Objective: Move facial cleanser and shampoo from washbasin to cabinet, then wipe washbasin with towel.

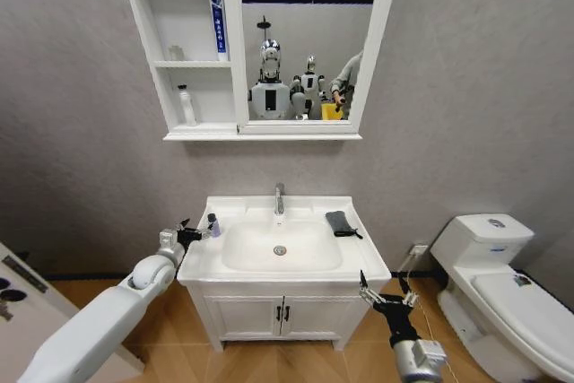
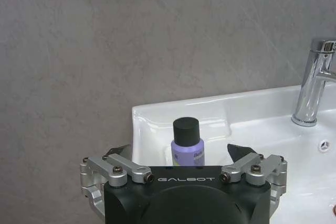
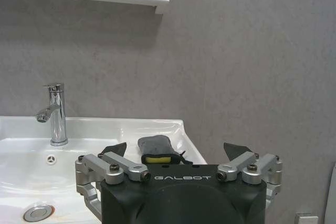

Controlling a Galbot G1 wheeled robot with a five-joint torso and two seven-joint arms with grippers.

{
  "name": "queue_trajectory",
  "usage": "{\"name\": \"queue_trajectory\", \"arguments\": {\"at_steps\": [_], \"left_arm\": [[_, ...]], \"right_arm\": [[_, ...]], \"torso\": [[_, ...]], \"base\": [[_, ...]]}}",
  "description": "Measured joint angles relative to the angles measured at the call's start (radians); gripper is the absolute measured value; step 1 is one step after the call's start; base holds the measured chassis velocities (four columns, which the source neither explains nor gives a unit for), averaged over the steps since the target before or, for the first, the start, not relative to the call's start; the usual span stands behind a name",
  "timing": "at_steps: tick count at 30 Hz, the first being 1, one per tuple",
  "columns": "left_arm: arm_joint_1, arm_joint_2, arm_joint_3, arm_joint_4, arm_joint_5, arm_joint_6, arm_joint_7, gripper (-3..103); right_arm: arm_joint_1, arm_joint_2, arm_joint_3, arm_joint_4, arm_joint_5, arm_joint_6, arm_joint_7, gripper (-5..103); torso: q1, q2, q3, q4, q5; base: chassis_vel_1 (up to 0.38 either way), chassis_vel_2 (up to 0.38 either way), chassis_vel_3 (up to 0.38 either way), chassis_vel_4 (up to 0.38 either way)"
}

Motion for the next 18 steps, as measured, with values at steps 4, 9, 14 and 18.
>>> {"name": "queue_trajectory", "arguments": {"at_steps": [4, 9, 14, 18], "left_arm": [[-0.025, -0.064, 0.020, 0.054, 0.014, -0.004, 0.000, 100], [-0.060, -0.102, 0.043, 0.095, 0.022, -0.013, -0.001, 100], [-0.089, -0.136, 0.053, 0.148, 0.031, -0.021, 0.000, 100], [-0.106, -0.153, 0.057, 0.189, 0.042, -0.028, 0.007, 100]], "right_arm": [[-0.003, 0.008, -0.003, -0.013, -0.006, 0.004, -0.001, 100], [-0.007, 0.008, -0.006, -0.015, -0.010, 0.007, -0.002, 100], [-0.006, 0.003, -0.002, -0.012, -0.007, 0.007, -0.002, 100], [-0.006, 0.003, -0.001, -0.013, -0.006, 0.007, -0.002, 100]], "torso": [[0.000, 0.000, 0.000, 0.0000, -0.0003], [0.000, 0.000, 0.000, -0.0002, -0.0002], [0.000, 0.000, 0.000, 0.0000, -0.0002], [0.000, 0.000, 0.000, 0.0001, -0.0001]], "base": [[0.000, 0.000, 0.000, 0.000], [0.000, 0.000, 0.000, 0.000], [0.000, 0.000, 0.000, 0.000], [0.000, 0.000, 0.000, 0.000]]}}
